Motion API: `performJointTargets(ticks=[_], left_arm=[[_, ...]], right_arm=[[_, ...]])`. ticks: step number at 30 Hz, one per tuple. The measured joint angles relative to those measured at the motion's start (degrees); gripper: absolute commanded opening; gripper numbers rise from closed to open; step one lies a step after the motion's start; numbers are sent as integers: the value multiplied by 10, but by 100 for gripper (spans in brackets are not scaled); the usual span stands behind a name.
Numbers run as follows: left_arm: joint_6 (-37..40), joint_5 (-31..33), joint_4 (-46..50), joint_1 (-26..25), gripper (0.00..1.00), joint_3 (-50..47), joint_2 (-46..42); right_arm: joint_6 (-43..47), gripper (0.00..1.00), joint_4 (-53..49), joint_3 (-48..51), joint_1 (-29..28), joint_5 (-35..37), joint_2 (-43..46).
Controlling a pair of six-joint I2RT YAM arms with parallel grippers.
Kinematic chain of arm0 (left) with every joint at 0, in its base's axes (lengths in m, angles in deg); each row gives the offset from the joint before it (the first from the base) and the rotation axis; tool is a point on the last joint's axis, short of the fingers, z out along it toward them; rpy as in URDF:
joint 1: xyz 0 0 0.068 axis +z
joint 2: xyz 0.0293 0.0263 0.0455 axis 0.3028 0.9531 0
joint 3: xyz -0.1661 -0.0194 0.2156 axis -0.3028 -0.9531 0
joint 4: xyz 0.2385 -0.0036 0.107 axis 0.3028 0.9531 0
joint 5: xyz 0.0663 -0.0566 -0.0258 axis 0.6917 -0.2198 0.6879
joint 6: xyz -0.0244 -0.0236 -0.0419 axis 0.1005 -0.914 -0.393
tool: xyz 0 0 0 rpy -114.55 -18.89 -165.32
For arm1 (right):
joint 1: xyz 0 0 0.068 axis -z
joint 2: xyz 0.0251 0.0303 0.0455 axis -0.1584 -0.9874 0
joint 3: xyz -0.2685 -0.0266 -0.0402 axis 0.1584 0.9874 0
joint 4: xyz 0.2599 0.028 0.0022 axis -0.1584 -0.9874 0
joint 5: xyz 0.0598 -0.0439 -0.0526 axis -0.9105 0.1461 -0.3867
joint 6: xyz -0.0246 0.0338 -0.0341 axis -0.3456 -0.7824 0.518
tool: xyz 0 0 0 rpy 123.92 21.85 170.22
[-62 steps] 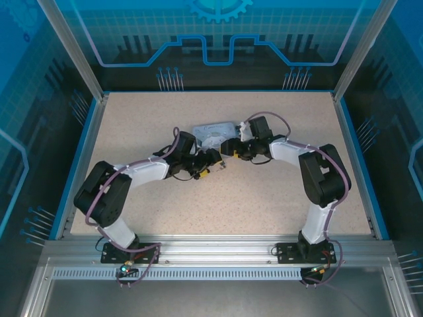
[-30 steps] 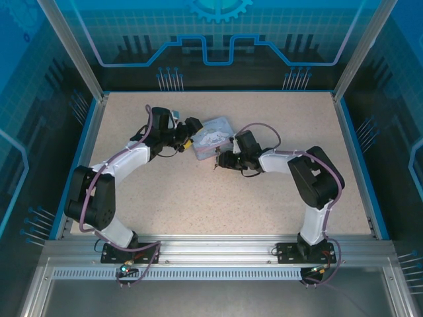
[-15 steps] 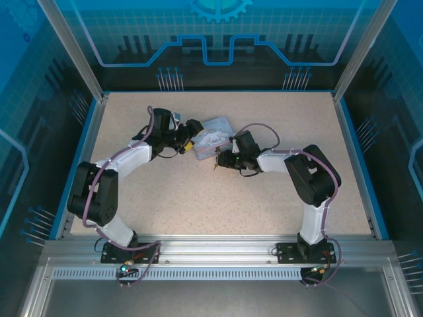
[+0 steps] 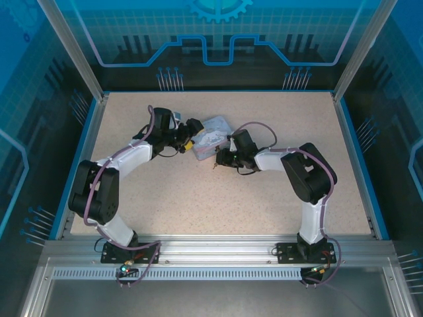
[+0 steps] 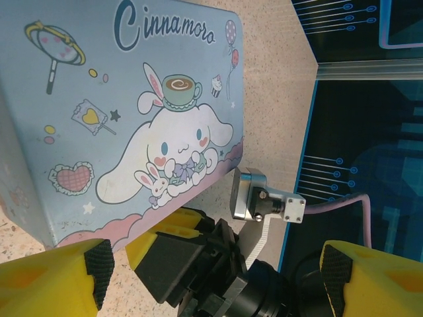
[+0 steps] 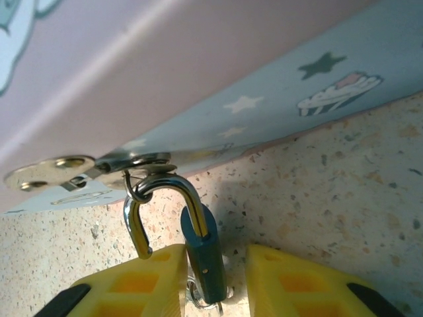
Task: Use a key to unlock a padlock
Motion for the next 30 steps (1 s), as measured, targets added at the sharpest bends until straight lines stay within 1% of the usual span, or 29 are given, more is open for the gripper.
performJointTargets(ticks=[5, 12, 16, 19, 25, 30], left_arm=[[0, 0, 0, 1, 83, 0, 1], [0, 1, 0, 4, 83, 0, 4], [4, 14, 9, 5, 84, 1, 4], [17, 40, 36, 5, 84, 9, 4], [63, 117, 104, 1, 85, 29, 4], [94, 183, 146, -17, 86, 39, 10]], right_arm=[[-2, 23, 4, -1, -2, 0, -4], [-4, 11, 8, -1, -3, -1, -6], [-8, 7, 9, -1, -3, -2, -6], [-9, 5, 9, -1, -3, -4, -6], [-17, 2, 9, 0, -3, -11, -6], [-28, 0, 14, 3, -3, -15, -5]])
